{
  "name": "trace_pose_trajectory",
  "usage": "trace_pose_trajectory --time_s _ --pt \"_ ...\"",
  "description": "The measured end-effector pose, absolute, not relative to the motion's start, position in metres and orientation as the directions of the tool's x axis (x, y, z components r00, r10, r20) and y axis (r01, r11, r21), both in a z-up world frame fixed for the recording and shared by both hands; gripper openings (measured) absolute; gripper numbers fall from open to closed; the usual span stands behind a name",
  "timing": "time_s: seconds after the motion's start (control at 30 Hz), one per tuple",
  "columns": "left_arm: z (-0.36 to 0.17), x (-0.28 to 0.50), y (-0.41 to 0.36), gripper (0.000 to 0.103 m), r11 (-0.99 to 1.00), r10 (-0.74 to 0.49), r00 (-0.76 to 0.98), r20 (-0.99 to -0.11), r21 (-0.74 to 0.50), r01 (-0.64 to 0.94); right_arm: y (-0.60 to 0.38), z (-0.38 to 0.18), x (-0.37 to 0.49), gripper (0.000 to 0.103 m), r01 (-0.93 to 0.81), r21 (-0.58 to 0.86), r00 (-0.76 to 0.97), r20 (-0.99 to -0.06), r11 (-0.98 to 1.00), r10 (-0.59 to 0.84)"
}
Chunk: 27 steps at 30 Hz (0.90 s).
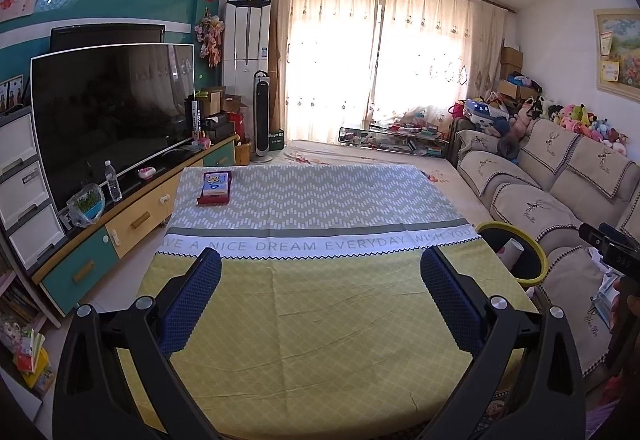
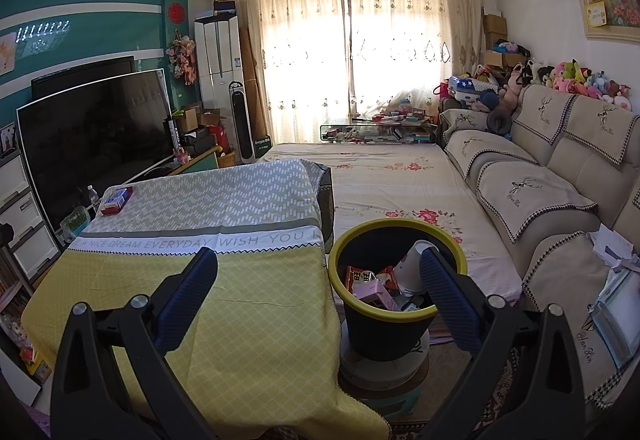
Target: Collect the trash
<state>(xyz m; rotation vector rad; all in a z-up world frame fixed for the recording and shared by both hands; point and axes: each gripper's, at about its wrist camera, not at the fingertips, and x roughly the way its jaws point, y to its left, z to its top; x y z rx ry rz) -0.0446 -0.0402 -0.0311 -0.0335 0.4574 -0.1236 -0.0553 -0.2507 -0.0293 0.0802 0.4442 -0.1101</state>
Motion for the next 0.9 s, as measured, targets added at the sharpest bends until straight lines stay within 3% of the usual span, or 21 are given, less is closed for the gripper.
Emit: trace_pose_trajectory --time_s 0.9 --pt "-0.038 -0.028 -0.038 0.098 0.988 -0.151 0.885 -0.44 -0.09 0.124 -0.246 -0.045 -0.045 0.096 0.121 0.054 0.888 -0.453 0.991 -0.083"
